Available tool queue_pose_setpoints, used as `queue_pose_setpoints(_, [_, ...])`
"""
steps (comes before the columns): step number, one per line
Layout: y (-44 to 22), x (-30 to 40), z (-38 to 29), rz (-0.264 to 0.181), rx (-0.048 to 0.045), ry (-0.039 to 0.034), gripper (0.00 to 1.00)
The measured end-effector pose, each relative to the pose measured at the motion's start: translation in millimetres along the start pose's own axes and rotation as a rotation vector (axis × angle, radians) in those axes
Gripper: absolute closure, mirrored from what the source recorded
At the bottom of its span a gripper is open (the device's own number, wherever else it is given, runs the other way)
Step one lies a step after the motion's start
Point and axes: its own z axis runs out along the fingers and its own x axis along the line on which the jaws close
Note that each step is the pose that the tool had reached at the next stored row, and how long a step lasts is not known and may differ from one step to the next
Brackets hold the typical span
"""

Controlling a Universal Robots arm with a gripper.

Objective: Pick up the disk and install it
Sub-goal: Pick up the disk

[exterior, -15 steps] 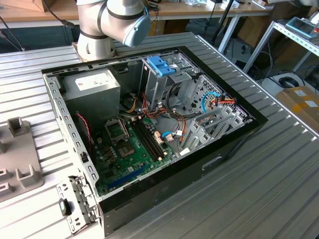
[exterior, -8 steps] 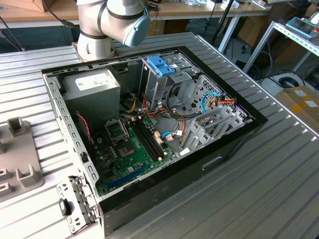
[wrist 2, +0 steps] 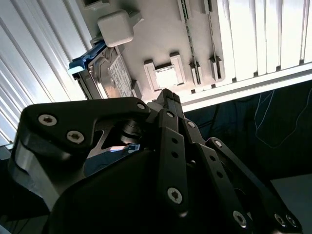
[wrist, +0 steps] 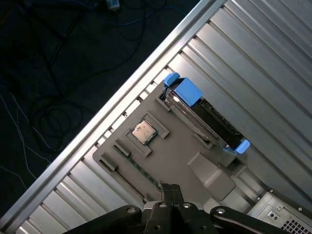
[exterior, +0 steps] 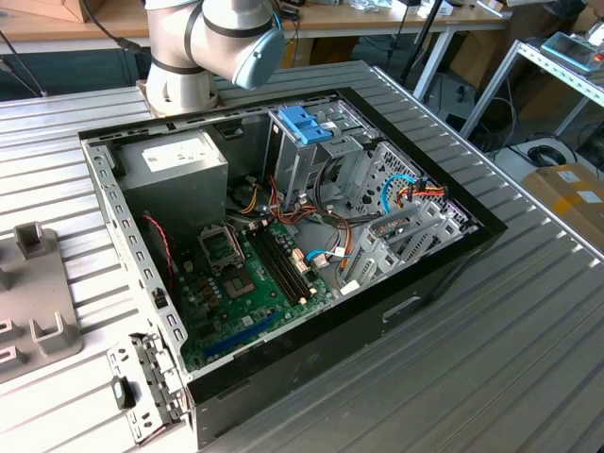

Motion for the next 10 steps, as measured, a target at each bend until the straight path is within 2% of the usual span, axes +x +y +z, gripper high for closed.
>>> queue_pose_setpoints(10, [0.0,0.0,0.0,-0.018,0.0007,0.0005,0.90])
